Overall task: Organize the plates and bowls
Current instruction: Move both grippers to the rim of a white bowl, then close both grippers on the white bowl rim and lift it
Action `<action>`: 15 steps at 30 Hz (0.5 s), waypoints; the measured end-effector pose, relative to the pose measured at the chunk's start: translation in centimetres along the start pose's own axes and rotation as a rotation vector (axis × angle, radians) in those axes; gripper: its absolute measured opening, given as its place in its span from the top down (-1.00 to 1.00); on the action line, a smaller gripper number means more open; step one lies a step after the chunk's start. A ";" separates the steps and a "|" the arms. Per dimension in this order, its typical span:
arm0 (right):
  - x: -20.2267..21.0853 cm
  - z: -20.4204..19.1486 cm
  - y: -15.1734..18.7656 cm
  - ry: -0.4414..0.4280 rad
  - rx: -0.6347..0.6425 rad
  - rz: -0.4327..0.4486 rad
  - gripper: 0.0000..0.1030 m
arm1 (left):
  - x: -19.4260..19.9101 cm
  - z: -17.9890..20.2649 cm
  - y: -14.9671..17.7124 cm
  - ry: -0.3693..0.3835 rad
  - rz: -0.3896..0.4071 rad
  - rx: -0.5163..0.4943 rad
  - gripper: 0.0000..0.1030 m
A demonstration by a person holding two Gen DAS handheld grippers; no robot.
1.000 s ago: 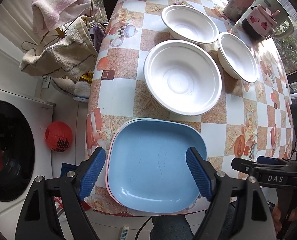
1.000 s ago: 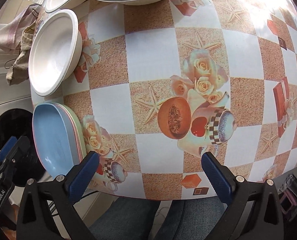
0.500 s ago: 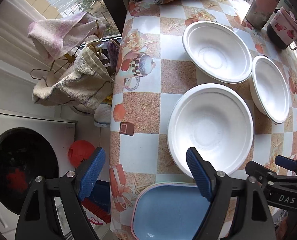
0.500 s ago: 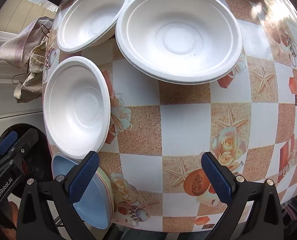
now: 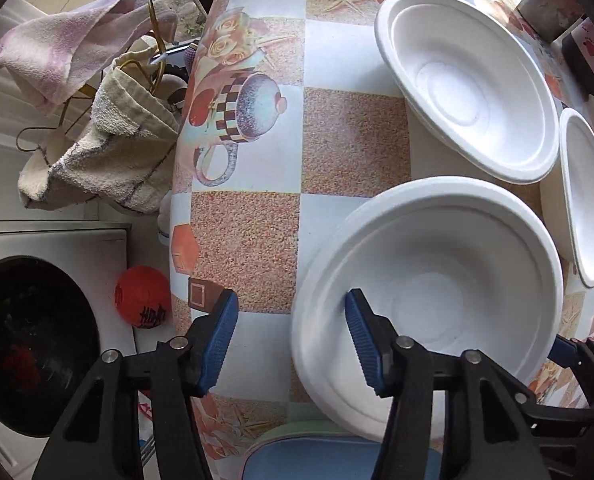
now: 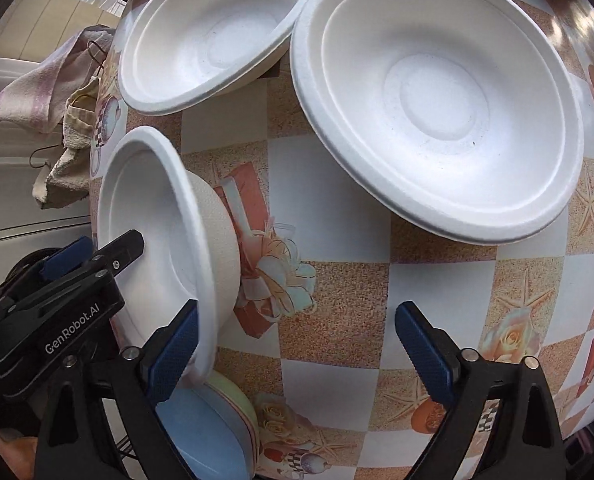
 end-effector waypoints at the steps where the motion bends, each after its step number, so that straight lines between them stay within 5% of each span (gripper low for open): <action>1: -0.2 -0.3 -0.1 -0.003 0.007 -0.008 -0.55 | -0.1 0.3 0.1 0.010 0.000 -0.009 0.14; 3: -0.3 -0.7 -0.2 0.002 0.020 -0.008 -0.43 | -0.1 1.0 0.1 0.018 0.002 -0.026 0.26; 5: -0.3 -1.2 -0.3 -0.019 0.038 -0.012 0.17 | -0.1 1.7 0.2 0.031 0.000 -0.042 0.37; 8: -0.7 -1.2 -0.5 -0.066 0.034 -0.032 0.52 | 0.0 2.8 0.4 0.014 0.007 -0.070 0.43; 15: -0.9 1.2 0.8 -0.045 0.027 -0.035 0.60 | -0.4 7.2 2.6 -0.007 -0.012 -0.147 0.45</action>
Point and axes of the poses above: each gripper's, at about its wrist camera, not at the fingertips, and x roughly against the way its jaws point, z to its right, y to its underside, the point moved 7 cm from there along -x, roughly the way its jaws point, and after that the axes turned 15 degrees about -z, right-handed, at the moved point
